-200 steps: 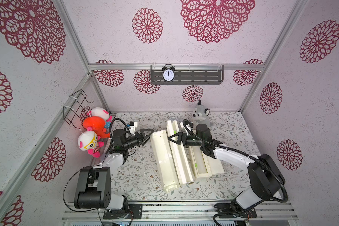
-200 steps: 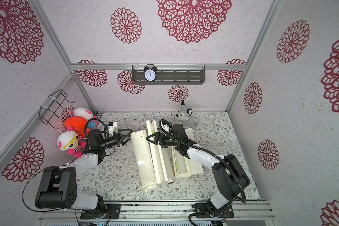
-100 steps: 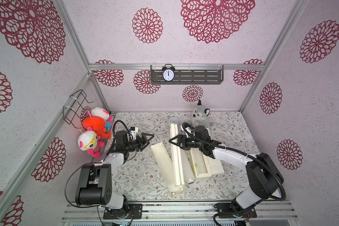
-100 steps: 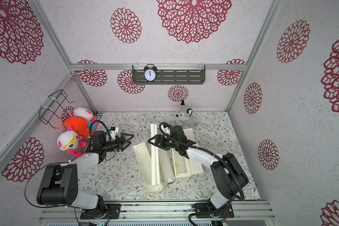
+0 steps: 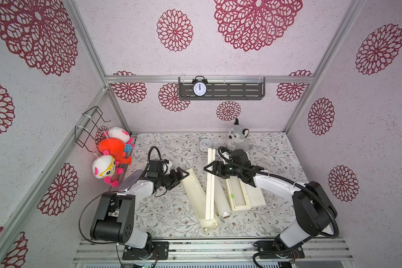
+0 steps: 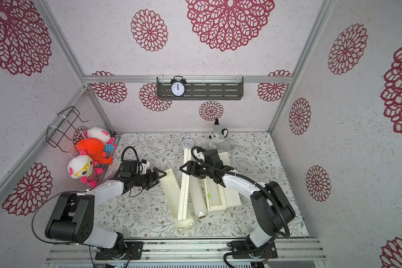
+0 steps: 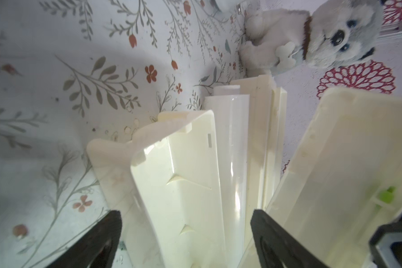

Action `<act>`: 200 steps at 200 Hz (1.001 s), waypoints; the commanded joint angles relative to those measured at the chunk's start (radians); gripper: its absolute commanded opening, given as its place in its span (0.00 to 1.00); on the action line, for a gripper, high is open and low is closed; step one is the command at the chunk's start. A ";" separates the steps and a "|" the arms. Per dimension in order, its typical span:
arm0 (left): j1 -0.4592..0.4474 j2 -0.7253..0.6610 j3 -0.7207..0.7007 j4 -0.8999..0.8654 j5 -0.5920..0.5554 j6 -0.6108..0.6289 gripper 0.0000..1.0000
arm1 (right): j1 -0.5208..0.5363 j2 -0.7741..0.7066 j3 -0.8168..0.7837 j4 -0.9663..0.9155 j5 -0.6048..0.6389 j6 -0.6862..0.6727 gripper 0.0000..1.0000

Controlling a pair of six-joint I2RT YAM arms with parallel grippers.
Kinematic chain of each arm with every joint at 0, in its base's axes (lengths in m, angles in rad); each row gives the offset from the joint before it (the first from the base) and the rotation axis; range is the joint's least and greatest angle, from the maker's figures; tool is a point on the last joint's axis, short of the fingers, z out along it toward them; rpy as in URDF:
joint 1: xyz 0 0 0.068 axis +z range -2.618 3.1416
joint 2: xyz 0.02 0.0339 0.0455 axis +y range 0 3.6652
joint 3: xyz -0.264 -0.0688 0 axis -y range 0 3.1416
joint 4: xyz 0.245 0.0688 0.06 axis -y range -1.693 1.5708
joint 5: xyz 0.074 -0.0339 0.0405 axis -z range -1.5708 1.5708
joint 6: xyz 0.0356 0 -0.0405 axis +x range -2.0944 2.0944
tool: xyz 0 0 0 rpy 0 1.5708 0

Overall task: Put plastic wrap rolls into dispensers
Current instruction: Move the plastic wrap cutting box to the center of the board.

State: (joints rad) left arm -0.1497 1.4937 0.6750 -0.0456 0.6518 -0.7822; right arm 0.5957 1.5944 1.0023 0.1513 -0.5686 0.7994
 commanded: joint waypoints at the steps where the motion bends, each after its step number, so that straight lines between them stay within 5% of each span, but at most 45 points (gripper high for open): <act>1: -0.027 -0.055 -0.037 -0.079 -0.083 0.005 0.91 | -0.008 -0.072 0.018 -0.018 0.017 -0.039 0.75; 43: -0.094 -0.052 -0.048 -0.164 -0.182 -0.007 0.83 | -0.009 -0.107 0.046 -0.109 0.081 -0.076 0.75; 129: -0.097 0.115 0.204 -0.474 -0.391 0.126 0.35 | -0.010 -0.116 0.167 -0.300 0.181 -0.165 0.75; 200: 0.000 0.193 0.338 -0.637 -0.515 0.309 0.31 | -0.011 -0.114 0.240 -0.300 0.106 -0.164 0.75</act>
State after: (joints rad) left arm -0.1764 1.6566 0.9894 -0.6167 0.1982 -0.5594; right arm 0.5915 1.5124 1.1976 -0.1852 -0.4068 0.6380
